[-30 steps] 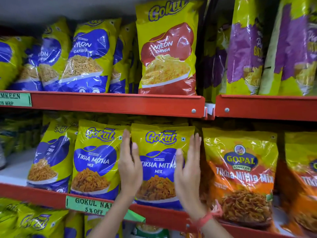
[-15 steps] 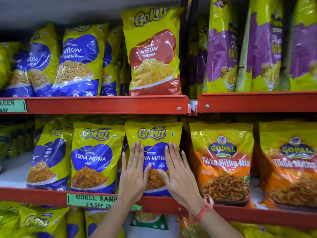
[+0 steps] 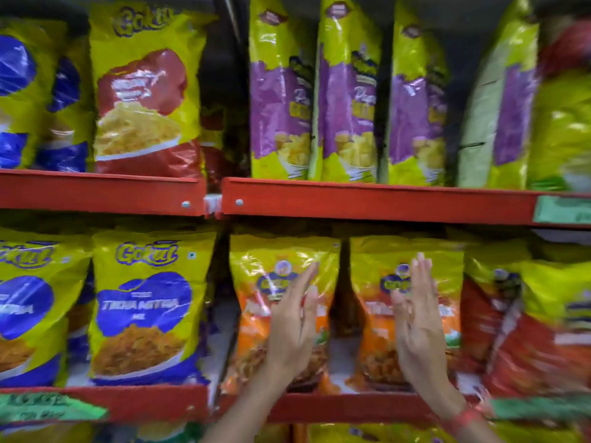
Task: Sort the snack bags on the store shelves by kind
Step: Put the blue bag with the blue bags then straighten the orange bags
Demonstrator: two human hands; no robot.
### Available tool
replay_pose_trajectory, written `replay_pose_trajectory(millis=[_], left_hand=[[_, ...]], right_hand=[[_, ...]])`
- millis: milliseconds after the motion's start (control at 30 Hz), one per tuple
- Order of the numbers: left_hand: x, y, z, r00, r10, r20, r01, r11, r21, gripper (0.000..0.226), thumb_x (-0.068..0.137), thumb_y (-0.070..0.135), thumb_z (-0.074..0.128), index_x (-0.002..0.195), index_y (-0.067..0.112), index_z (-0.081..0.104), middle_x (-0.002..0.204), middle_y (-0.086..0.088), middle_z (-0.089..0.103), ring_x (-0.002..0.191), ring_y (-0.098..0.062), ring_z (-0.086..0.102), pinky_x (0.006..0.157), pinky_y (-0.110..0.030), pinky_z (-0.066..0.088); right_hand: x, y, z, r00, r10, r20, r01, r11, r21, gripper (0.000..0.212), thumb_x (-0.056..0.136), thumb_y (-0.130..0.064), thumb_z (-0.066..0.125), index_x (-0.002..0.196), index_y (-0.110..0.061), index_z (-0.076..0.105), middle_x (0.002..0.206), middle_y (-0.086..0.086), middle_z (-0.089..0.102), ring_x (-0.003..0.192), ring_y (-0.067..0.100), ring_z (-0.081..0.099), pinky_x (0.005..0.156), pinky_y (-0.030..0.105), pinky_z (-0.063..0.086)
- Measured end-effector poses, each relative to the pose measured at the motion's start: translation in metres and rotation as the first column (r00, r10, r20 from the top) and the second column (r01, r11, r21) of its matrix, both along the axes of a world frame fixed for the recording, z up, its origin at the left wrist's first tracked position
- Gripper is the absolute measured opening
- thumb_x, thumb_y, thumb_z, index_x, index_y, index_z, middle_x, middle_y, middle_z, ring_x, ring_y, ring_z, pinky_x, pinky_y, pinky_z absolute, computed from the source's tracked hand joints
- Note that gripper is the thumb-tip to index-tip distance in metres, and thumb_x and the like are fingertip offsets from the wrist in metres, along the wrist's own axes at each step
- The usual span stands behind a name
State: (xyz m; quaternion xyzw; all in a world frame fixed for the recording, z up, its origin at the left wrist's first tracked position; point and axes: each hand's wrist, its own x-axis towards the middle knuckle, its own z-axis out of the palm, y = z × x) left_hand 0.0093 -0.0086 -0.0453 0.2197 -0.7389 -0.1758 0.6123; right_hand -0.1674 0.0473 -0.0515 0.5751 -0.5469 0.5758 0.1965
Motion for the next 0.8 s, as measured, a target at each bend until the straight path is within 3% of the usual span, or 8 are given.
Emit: replay_pose_trajectory(millis=[100, 167, 267, 333, 400, 567, 700, 800], left_hand=[[-0.057, 0.012, -0.003, 0.992, -0.010, -0.127, 0.033, 0.983, 0.180, 0.043, 0.095, 0.041, 0.037, 0.132, 0.025, 0.050, 0.130, 0.005, 0.062, 0.118, -0.015, 0.059, 0.099, -0.038, 0.046], [-0.085, 0.018, -0.007, 0.988, -0.002, -0.153, 0.047, 0.956, 0.291, 0.042, 0.096, 0.036, 0.041, 0.137, 0.029, 0.042, 0.118, 0.011, 0.067, 0.099, -0.002, 0.065, 0.088, -0.034, 0.048], [-0.118, 0.013, -0.006, 0.968, 0.048, -0.245, 0.056, 0.916, 0.398, 0.052, 0.093, 0.036, 0.046, 0.143, 0.027, 0.032, 0.132, 0.024, 0.047, 0.100, 0.025, 0.049, 0.087, -0.013, 0.039], [-0.129, 0.000, 0.002, 0.917, 0.116, -0.383, 0.093, 0.869, 0.486, 0.052, 0.091, 0.033, 0.052, 0.139, 0.017, 0.042, 0.136, 0.008, 0.051, 0.120, 0.002, 0.048, 0.095, -0.020, 0.040], [-0.134, -0.009, 0.012, 0.822, 0.144, -0.551, 0.211, 0.822, 0.529, 0.038, 0.088, 0.024, 0.060, 0.123, 0.009, 0.059, 0.118, 0.000, 0.065, 0.111, -0.013, 0.058, 0.081, -0.014, 0.045], [-0.135, -0.011, 0.025, 0.699, 0.153, -0.698, 0.360, 0.768, 0.529, 0.017, 0.080, 0.015, 0.070, 0.097, 0.011, 0.069, 0.082, 0.009, 0.068, 0.079, 0.002, 0.061, 0.064, -0.007, 0.042], [-0.131, -0.005, 0.026, 0.730, 0.132, -0.670, 0.337, 0.784, 0.522, 0.007, 0.083, 0.019, 0.066, 0.090, 0.019, 0.067, 0.086, 0.010, 0.067, 0.086, -0.005, 0.062, 0.069, -0.010, 0.040], [-0.124, 0.006, 0.018, 0.891, 0.092, -0.445, 0.148, 0.868, 0.474, 0.034, 0.091, 0.030, 0.053, 0.123, 0.019, 0.057, 0.104, 0.023, 0.063, 0.100, -0.002, 0.058, 0.073, -0.007, 0.039]], right_hand=[[-0.050, 0.010, 0.002, 0.955, -0.003, 0.296, 0.023, 0.998, -0.065, 0.073, 0.090, -0.063, 0.027, 0.151, -0.023, 0.020, 0.160, -0.005, 0.017, 0.148, 0.009, 0.015, 0.114, 0.005, 0.010], [-0.071, 0.012, 0.000, 0.917, -0.002, 0.399, 0.024, 0.999, -0.049, 0.065, 0.093, -0.053, 0.035, 0.150, -0.025, 0.023, 0.156, -0.010, 0.025, 0.143, 0.004, 0.025, 0.108, 0.002, 0.018], [-0.091, 0.004, 0.005, 0.819, 0.090, 0.567, -0.049, 0.995, -0.087, 0.051, 0.097, -0.029, 0.050, 0.145, -0.015, 0.038, 0.144, -0.009, 0.042, 0.128, 0.003, 0.047, 0.098, 0.017, 0.037], [-0.100, -0.007, 0.013, 0.671, 0.202, 0.714, -0.122, 0.979, -0.162, 0.045, 0.093, -0.022, 0.057, 0.135, -0.008, 0.051, 0.139, 0.008, 0.055, 0.125, 0.014, 0.054, 0.103, 0.023, 0.041], [-0.106, -0.016, 0.020, 0.501, 0.294, 0.814, -0.159, 0.956, -0.247, 0.029, 0.088, -0.019, 0.065, 0.116, -0.014, 0.068, 0.126, 0.017, 0.065, 0.120, 0.023, 0.059, 0.109, 0.040, 0.043], [-0.117, -0.023, 0.022, 0.311, 0.325, 0.893, -0.123, 0.946, -0.301, 0.009, 0.071, -0.024, 0.081, 0.068, -0.031, 0.077, 0.103, 0.016, 0.075, 0.107, 0.032, 0.067, 0.101, 0.054, 0.048], [-0.110, -0.015, 0.028, 0.429, 0.287, 0.857, -0.117, 0.958, -0.262, 0.025, 0.081, -0.025, 0.073, 0.105, -0.021, 0.074, 0.114, 0.015, 0.072, 0.103, 0.018, 0.065, 0.100, 0.037, 0.048], [-0.091, 0.005, 0.020, 0.769, 0.090, 0.633, -0.037, 0.995, -0.097, 0.049, 0.095, -0.033, 0.051, 0.141, -0.015, 0.045, 0.146, 0.004, 0.049, 0.127, 0.007, 0.047, 0.104, 0.021, 0.037]])
